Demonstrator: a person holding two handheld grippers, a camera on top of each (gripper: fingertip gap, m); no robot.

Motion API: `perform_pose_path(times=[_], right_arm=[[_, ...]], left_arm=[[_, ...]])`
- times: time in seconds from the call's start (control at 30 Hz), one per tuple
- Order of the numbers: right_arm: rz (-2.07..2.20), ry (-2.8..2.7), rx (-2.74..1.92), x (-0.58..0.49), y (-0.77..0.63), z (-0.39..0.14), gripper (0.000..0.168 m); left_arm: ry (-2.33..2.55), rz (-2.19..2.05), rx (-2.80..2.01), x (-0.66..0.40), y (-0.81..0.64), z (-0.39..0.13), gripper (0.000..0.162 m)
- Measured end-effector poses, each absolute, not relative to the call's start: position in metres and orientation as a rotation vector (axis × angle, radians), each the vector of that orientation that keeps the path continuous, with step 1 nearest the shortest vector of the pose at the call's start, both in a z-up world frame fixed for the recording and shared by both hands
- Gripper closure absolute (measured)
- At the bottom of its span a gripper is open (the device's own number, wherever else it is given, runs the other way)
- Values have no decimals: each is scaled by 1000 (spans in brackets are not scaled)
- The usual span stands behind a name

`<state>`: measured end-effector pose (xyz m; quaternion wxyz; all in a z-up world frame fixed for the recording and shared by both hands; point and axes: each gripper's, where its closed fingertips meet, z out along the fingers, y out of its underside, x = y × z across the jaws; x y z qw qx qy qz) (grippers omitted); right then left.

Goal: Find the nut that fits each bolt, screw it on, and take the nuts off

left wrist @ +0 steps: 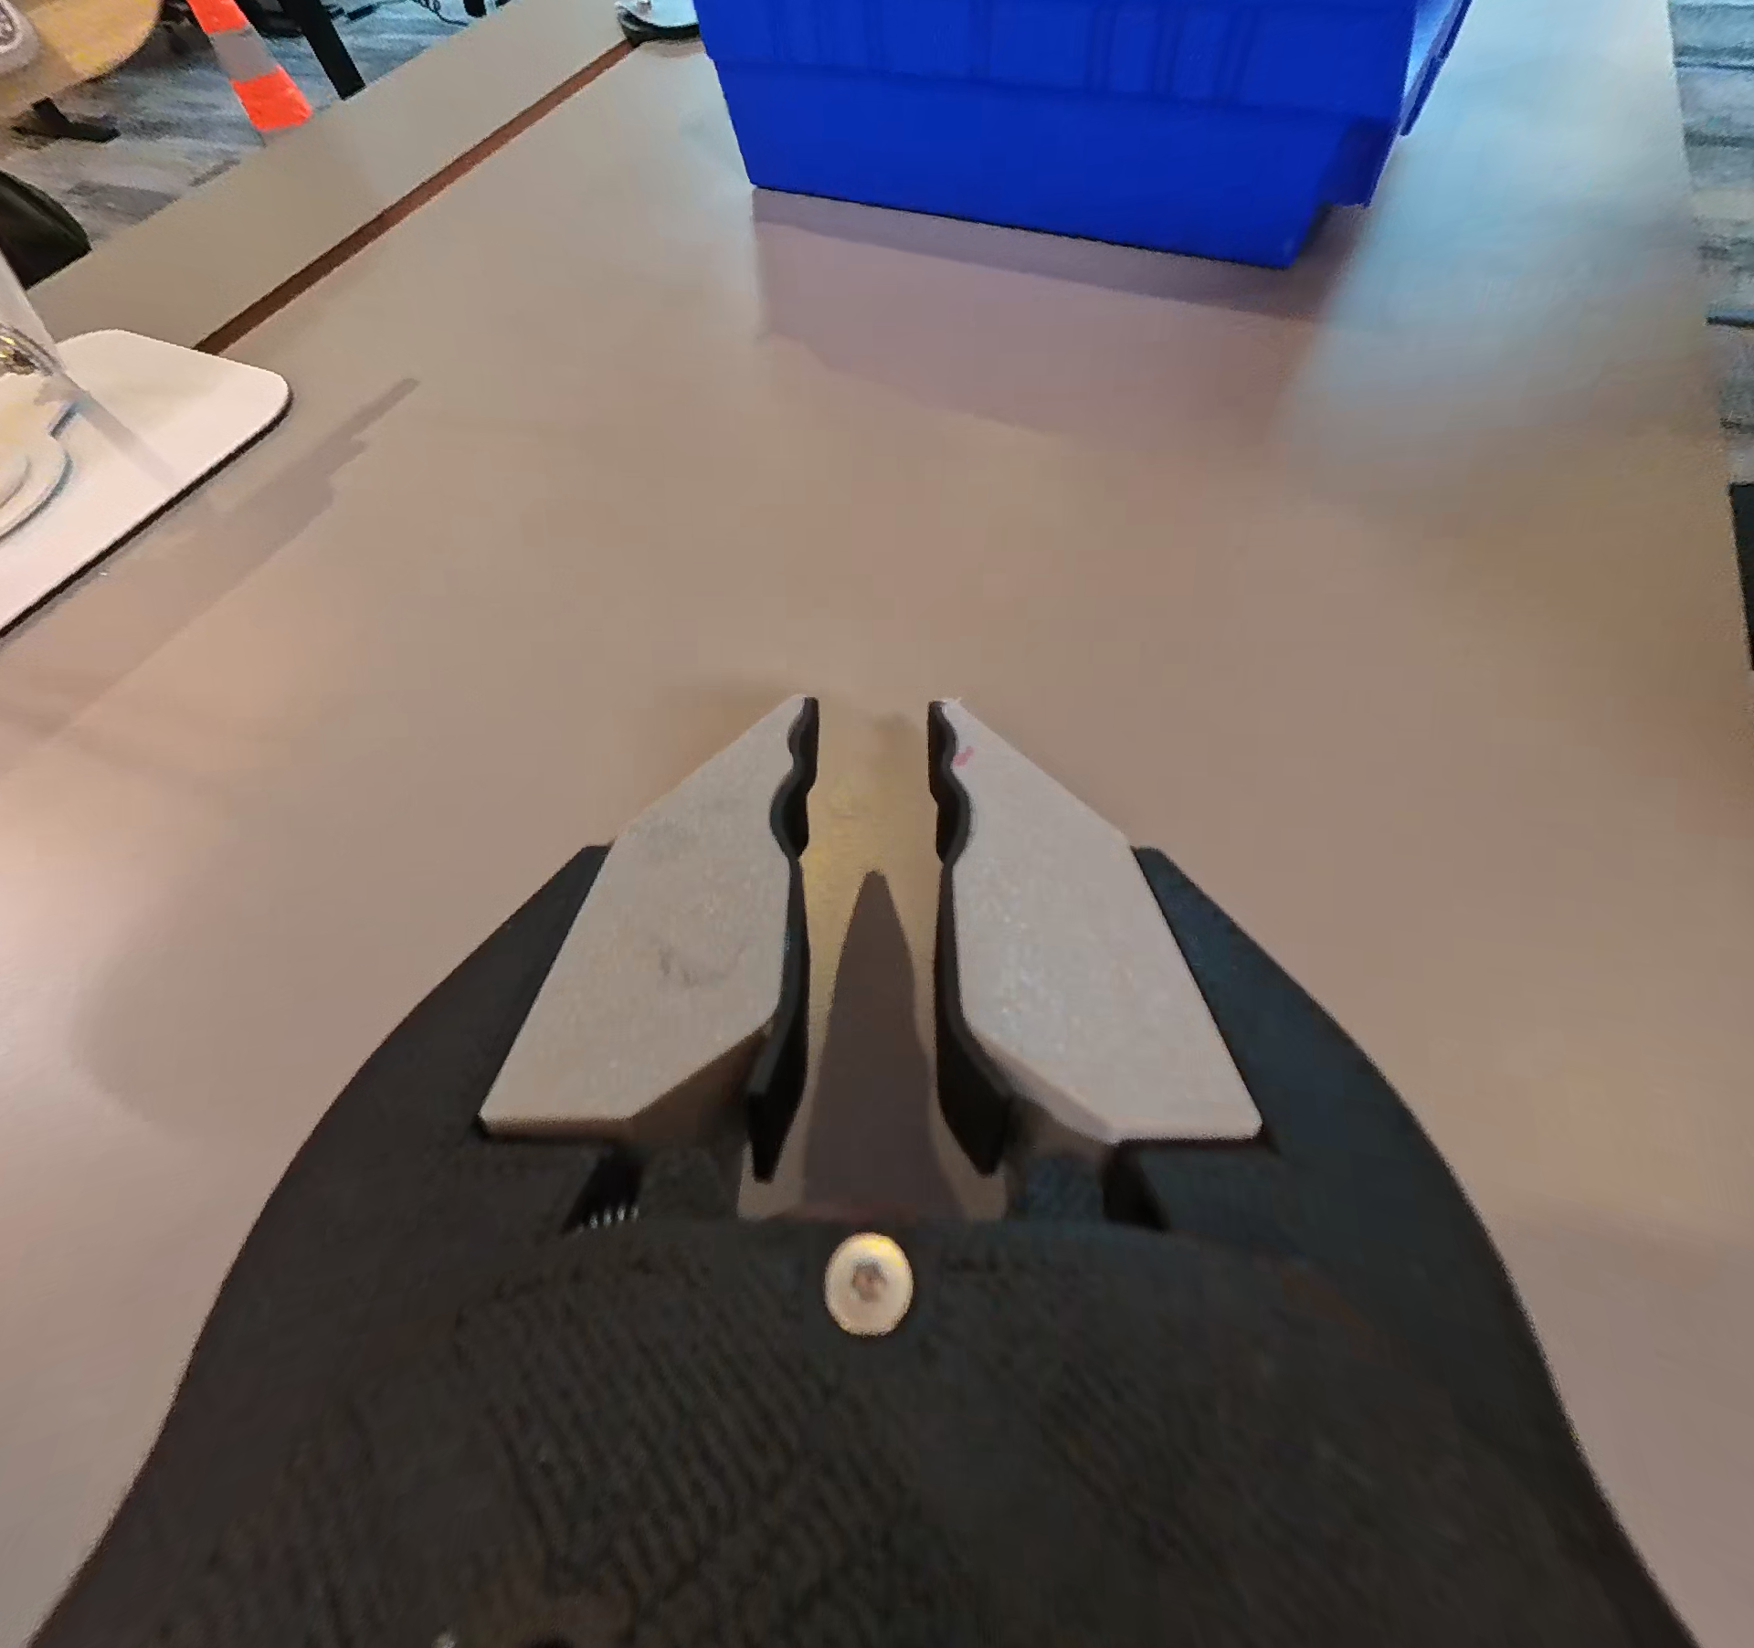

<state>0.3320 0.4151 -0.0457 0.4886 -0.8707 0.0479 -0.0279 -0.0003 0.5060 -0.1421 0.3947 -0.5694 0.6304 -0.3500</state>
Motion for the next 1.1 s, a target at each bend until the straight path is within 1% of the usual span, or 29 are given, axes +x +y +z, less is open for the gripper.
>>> perform_pose_path(times=[0.2,0.37,0.63,0.73,0.87,1.0,1.1], right_arm=[[-95,135,-2523,356,410,-139,152],[-32,154,-2641,359,410,-171,152],[-26,167,-2620,362,418,-174,153],[-45,173,-2624,365,420,-175,148],[-59,171,-2611,366,423,-171,148],[-115,170,-2532,369,428,-146,148],[-164,136,-2418,359,433,-107,146]], left_arm=[[1580,-889,-1450,-2,508,-141,142],[1588,-877,-1445,-1,507,-142,142],[1612,-884,-1451,-1,505,-144,142],[1610,-889,-1446,-1,505,-144,142],[1611,-883,-1440,-1,504,-143,143],[1608,-886,-1443,-1,505,-143,143],[1607,-886,-1449,-1,505,-144,143]])
